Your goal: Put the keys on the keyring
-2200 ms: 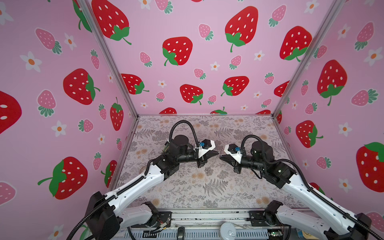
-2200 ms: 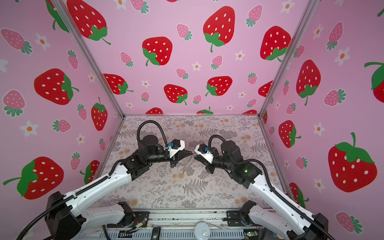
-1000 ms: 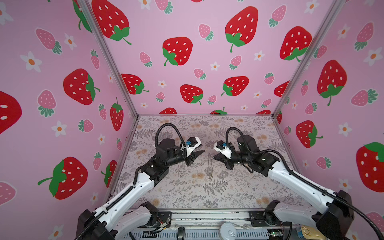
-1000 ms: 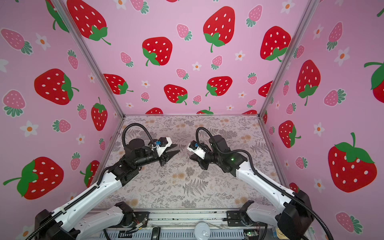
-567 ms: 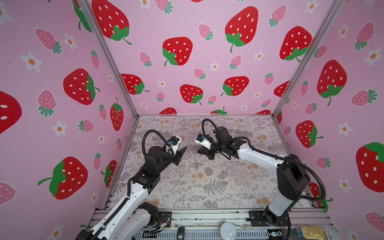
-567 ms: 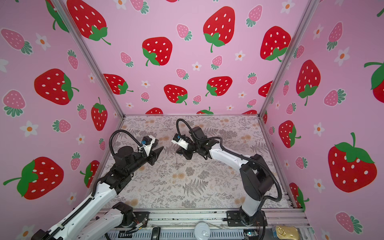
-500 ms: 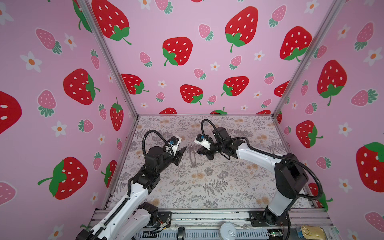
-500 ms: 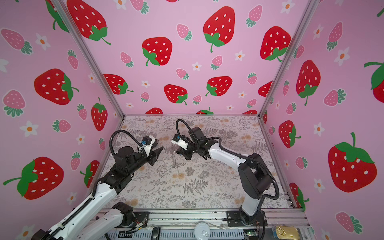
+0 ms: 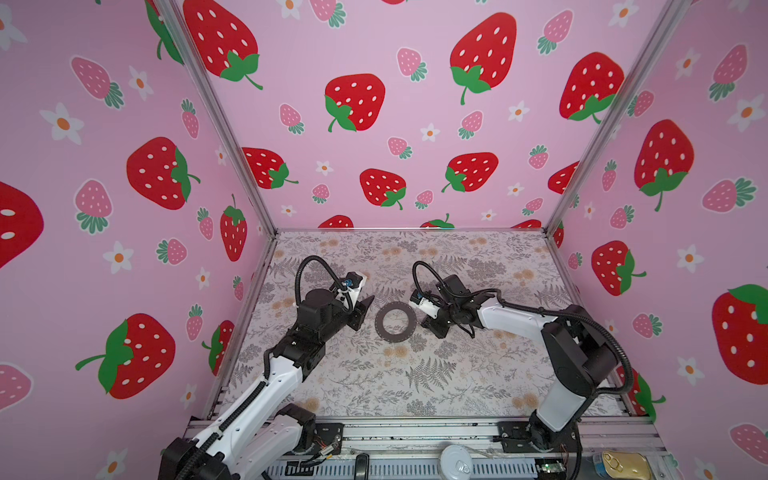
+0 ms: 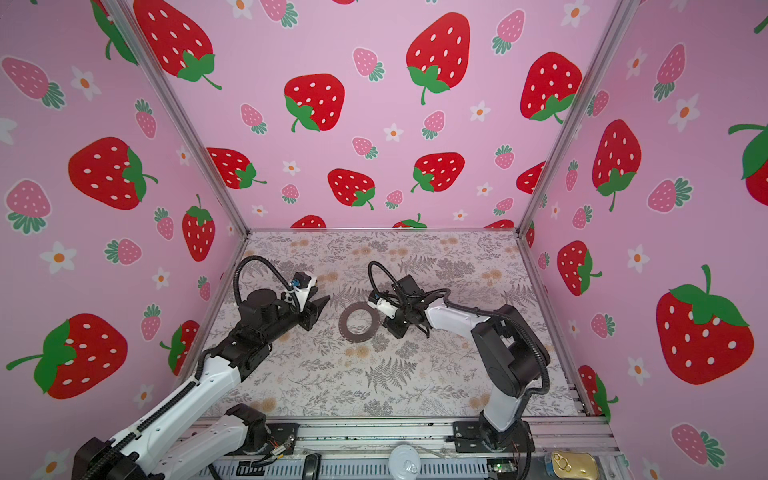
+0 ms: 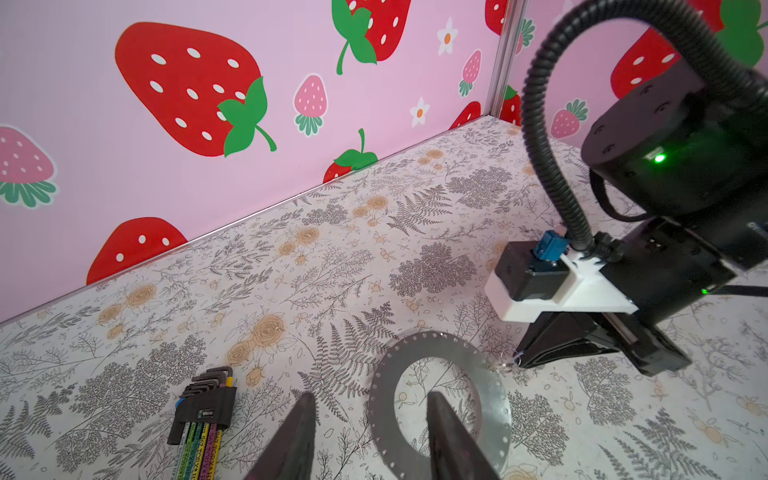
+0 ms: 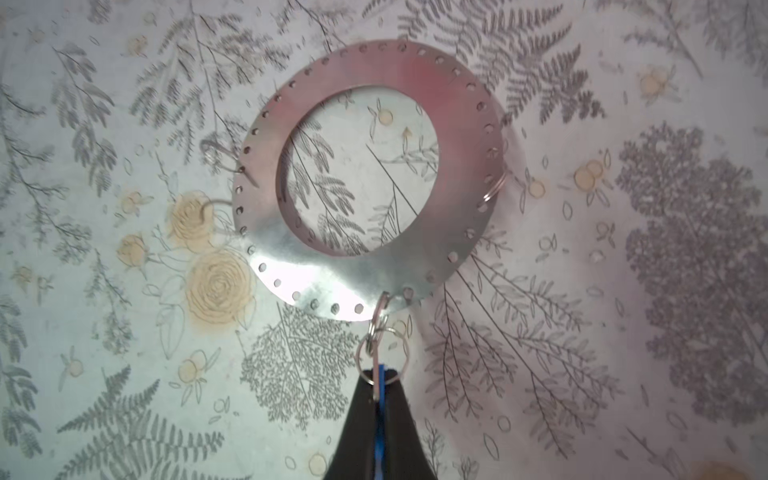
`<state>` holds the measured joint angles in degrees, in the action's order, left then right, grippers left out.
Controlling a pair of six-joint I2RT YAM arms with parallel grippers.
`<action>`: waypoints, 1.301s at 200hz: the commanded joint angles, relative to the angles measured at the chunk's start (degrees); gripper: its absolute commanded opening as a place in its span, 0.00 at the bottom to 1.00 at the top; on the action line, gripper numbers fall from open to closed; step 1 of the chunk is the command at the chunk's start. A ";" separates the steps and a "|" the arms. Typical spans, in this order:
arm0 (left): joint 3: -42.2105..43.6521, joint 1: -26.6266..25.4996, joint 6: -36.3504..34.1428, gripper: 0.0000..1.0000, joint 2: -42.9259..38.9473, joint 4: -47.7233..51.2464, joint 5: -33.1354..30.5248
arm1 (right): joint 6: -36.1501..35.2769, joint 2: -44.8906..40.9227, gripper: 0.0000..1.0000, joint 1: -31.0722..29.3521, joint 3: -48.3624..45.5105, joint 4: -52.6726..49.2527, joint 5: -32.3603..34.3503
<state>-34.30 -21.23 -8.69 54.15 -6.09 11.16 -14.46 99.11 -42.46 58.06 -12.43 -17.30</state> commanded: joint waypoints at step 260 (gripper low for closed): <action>11.46 12.09 6.92 0.48 17.39 -26.51 -23.85 | 8.16 -20.59 0.99 31.33 -41.70 66.78 17.36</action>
<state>-24.23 -11.86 -4.29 67.26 -21.08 -11.03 -7.49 71.68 -13.91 20.03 28.80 0.78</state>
